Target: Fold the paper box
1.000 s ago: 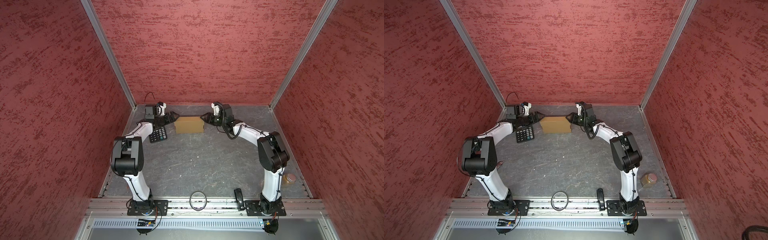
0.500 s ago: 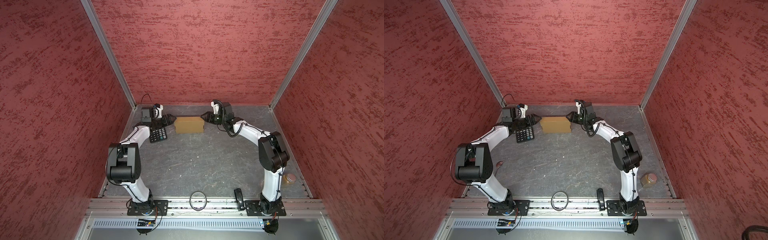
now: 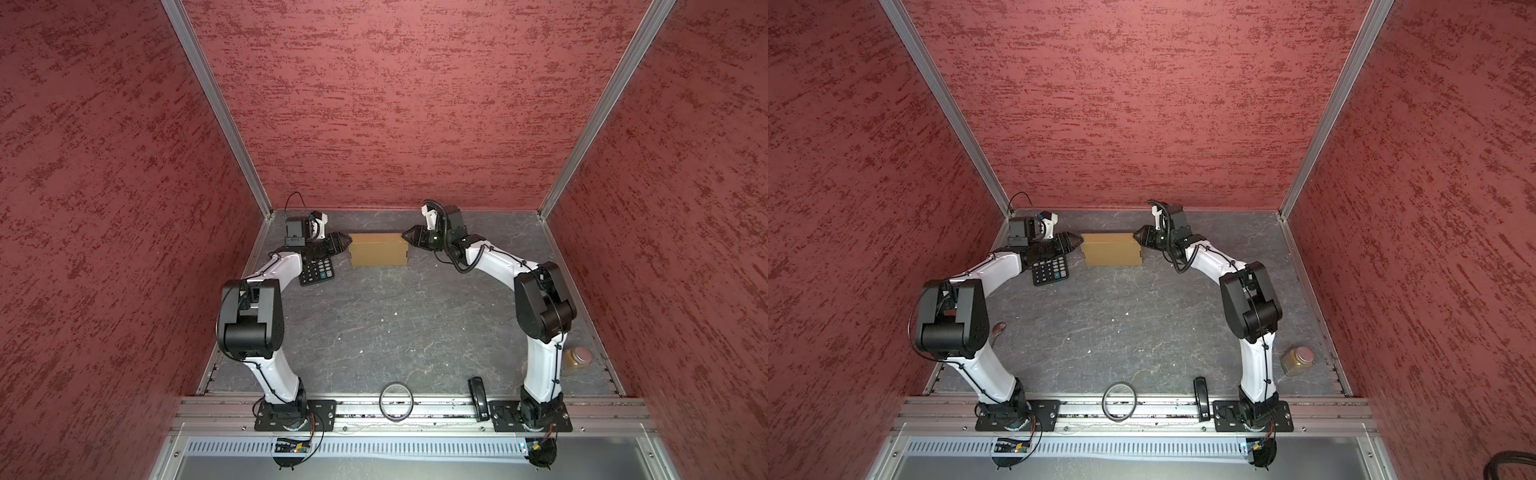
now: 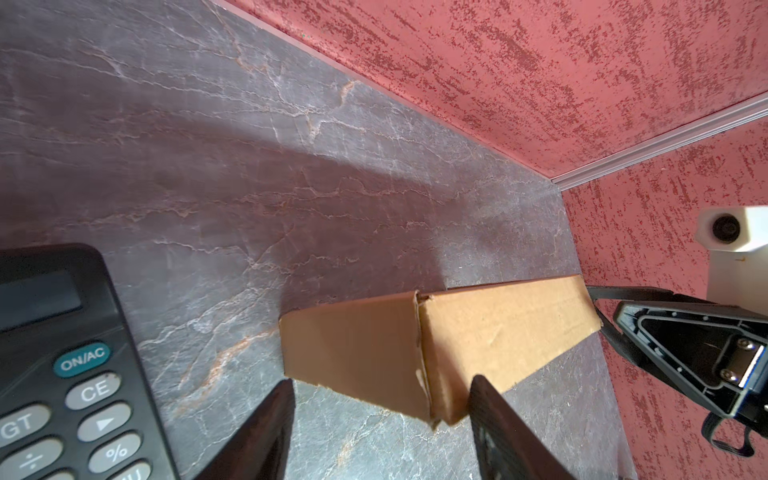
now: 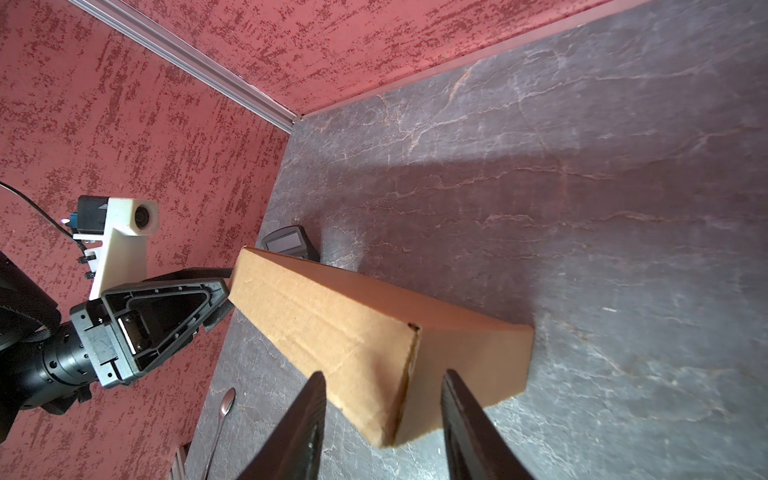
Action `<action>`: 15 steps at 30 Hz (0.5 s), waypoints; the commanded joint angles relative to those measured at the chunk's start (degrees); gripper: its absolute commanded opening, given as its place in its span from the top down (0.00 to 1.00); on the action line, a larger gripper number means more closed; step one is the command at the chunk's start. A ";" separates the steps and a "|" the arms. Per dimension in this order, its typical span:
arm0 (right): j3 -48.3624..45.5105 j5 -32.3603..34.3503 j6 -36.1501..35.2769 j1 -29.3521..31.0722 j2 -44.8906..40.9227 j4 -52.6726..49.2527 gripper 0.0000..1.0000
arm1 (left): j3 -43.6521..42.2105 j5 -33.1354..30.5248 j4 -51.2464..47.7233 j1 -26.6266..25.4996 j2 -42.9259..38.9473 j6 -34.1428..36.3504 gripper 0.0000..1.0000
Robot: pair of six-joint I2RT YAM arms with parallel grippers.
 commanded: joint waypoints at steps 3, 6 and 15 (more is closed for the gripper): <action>2.72 -0.33 -0.82 -0.21 1.98 -0.25 0.56 | -0.58 0.30 2.05 0.44 1.76 -0.50 0.37; 2.60 -0.52 -0.52 -0.19 2.50 0.01 0.59 | -1.06 0.40 2.24 0.55 1.89 -0.61 0.39; -0.14 -0.79 0.87 -0.24 3.30 2.20 0.66 | -2.63 0.72 3.11 0.57 2.82 -1.37 0.47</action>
